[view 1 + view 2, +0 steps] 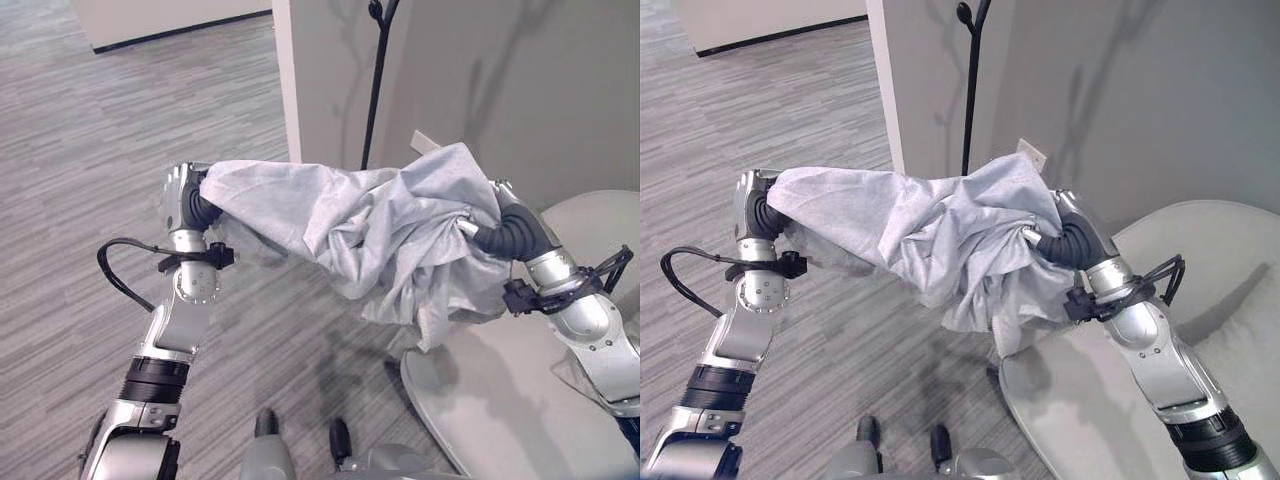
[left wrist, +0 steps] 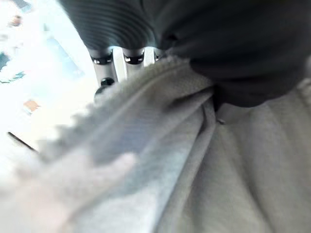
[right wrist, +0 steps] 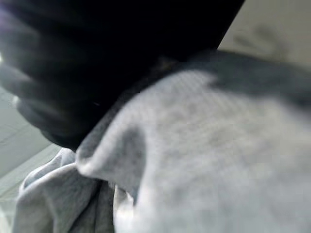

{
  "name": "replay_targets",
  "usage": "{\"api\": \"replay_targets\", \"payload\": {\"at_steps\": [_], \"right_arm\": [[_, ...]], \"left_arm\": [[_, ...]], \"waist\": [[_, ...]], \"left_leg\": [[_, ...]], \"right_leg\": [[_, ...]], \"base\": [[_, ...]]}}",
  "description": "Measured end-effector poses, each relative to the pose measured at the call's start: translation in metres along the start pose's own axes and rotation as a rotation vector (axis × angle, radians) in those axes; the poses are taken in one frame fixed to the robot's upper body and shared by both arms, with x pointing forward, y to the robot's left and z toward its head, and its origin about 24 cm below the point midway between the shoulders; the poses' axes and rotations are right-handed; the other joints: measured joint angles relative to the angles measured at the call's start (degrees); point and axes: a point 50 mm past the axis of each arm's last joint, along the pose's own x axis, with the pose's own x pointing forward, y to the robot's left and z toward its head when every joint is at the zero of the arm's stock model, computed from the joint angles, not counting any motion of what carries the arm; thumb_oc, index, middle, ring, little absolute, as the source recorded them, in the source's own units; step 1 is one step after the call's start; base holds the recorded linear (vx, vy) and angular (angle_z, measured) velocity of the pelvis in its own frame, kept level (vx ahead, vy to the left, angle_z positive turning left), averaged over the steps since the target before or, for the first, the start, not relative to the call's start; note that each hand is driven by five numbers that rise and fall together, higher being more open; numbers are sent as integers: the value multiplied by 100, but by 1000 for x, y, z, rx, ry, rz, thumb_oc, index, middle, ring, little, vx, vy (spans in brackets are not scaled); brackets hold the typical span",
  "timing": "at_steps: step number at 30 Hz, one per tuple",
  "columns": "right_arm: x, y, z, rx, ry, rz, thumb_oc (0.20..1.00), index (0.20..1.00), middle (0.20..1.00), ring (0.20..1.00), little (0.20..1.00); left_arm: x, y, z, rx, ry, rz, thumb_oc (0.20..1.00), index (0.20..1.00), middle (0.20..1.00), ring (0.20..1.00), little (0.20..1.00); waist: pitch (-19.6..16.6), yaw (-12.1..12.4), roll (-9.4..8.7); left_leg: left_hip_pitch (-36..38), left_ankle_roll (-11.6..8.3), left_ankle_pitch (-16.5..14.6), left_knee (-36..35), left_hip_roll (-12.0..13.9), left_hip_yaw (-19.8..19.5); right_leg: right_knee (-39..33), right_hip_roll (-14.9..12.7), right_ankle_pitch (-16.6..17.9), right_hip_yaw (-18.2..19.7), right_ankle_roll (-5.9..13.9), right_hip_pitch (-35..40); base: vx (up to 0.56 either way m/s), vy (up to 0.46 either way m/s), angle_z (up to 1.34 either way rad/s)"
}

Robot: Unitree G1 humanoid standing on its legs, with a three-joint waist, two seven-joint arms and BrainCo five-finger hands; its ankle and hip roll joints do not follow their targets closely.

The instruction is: Hang the clothes on the sofa on the clothes rack.

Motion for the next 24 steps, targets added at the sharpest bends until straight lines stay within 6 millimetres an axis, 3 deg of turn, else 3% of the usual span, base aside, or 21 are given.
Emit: {"api": "replay_targets", "payload": {"at_steps": [2,4,5,6,7,9,10,11,12,13,14,16,18,19,20,21,22,23,24], "right_arm": [[1,-2,1,-57,-10,-12,200,200,200,200,200],[-2,-3,-6,-134,16,-33,200,200,200,200,200],[-6,-4,-9,-157,33,-42,200,200,200,200,200],[-11,-7,-15,-196,61,-62,200,200,200,200,200],[-16,-10,-20,-237,83,-77,200,200,200,200,200],[-22,-8,-33,-288,144,-79,200,200,200,200,200],[-26,-9,-35,-320,164,-86,200,200,200,200,200],[-25,-11,-34,-330,161,-113,200,200,200,200,200],[-21,-14,-31,-334,143,-132,200,200,200,200,200],[-15,-19,-25,-356,113,-153,200,200,200,200,200],[-6,-26,-20,-379,75,-189,200,200,200,200,200],[10,-31,-15,-409,30,-205,200,200,200,200,200],[17,-39,-14,-420,17,-263,200,200,200,200,200],[20,-47,-10,-472,-16,-264,200,200,200,200,200],[22,-52,-10,-504,-30,-266,200,200,200,200,200],[28,-53,-8,-511,-43,-279,200,200,200,200,200],[36,-60,-5,-528,-64,-315,200,200,200,200,200],[43,-64,-4,-546,-78,-332,200,200,200,200,200],[49,-66,-5,-570,-86,-331,200,200,200,200,200]], "left_arm": [[-1,-1,-2,1,6,-4,200,200,200,200,200],[-6,0,-5,-10,25,8,200,200,200,200,200],[-10,-1,-6,-15,29,3,200,200,200,200,200],[-14,-8,-6,-12,23,-21,200,200,200,200,200],[-14,-11,-4,-6,11,-27,200,200,200,200,200],[-20,-18,-5,-14,19,-49,200,200,200,200,200],[-18,-17,1,1,-21,-52,200,200,200,200,200],[-14,-12,2,28,-47,-41,200,200,200,200,200],[-9,-6,4,54,-69,-24,200,200,200,200,200],[2,5,7,90,-97,6,200,200,200,200,200],[15,17,11,99,-113,80,200,200,200,200,200],[23,29,13,124,-125,144,200,200,200,200,200],[32,35,23,109,-161,198,200,200,200,200,200],[35,39,22,116,-165,238,200,200,200,200,200],[41,44,19,155,-165,244,200,200,200,200,200],[45,54,15,208,-169,254,200,200,200,200,200],[49,65,14,248,-180,283,200,200,200,200,200],[51,66,12,251,-171,300,200,200,200,200,200],[55,63,10,258,-157,298,200,200,200,200,200]], "waist": [[18,22,104],[-57,72,201],[-128,81,299],[-241,13,496],[-266,-72,497],[-295,-114,547],[-311,-195,603],[-354,-157,637],[-359,-152,644],[-315,-195,698],[-222,-120,884],[-140,-13,1045],[-132,-54,1061],[-125,-88,1135],[-88,-189,1209],[-95,-349,1085],[-114,-442,827],[-58,-510,909],[0,-543,959]], "left_leg": [[-382,-5,206,119,109,-68],[-450,-1,213,504,206,146],[-469,7,214,636,181,143],[-389,33,231,696,150,182],[-307,116,603,730,-17,408],[-51,168,816,704,-250,627],[150,368,730,618,-416,669],[264,523,619,530,-513,731],[303,654,500,578,-619,832],[358,696,406,604,-648,876],[759,811,323,492,-620,1090],[1116,861,275,505,-565,1328],[1366,853,271,580,-566,1252],[1515,1027,70,574,-596,1394],[1645,872,-80,437,-407,1234],[1721,825,-95,288,-493,1102],[1895,842,-114,83,-659,1095],[1925,998,-318,91,-647,950],[1930,1110,-432,205,-574,922]], "right_leg": [[9,-8,-246,140,125,246],[152,-85,-522,278,-51,317],[166,-151,-608,279,0,402],[229,-256,-827,272,207,526],[374,-469,-1020,261,361,576],[970,-694,-1203,144,354,531],[1681,-865,-1251,66,288,314],[1917,-1002,-1328,116,233,96],[1864,-1216,-1026,135,314,47],[2228,-1324,-808,147,606,-65],[3075,-1603,-925,-490,253,-415],[2871,-1866,-846,-564,304,-431],[2625,-2027,-637,-234,414,-442],[2908,-1678,-814,20,1236,-739],[2985,-1329,-1036,-12,1513,-760],[2937,-1165,-1078,-101,1401,-889],[2605,-953,-1128,-262,1096,-1117],[2429,-675,-1122,-323,820,-1350],[2066,-446,-1043,-283,715,-1445]], "base": [[413,531,-31],[216,308,-54],[507,622,-36],[404,460,-2],[636,764,3],[293,392,10],[339,489,3],[330,484,-16],[333,426,-30],[155,214,-56],[158,221,-74],[15,54,-95],[329,458,-49],[437,559,-8],[155,145,14],[350,174,32],[283,117,10],[338,145,-3],[162,38,21]]}}
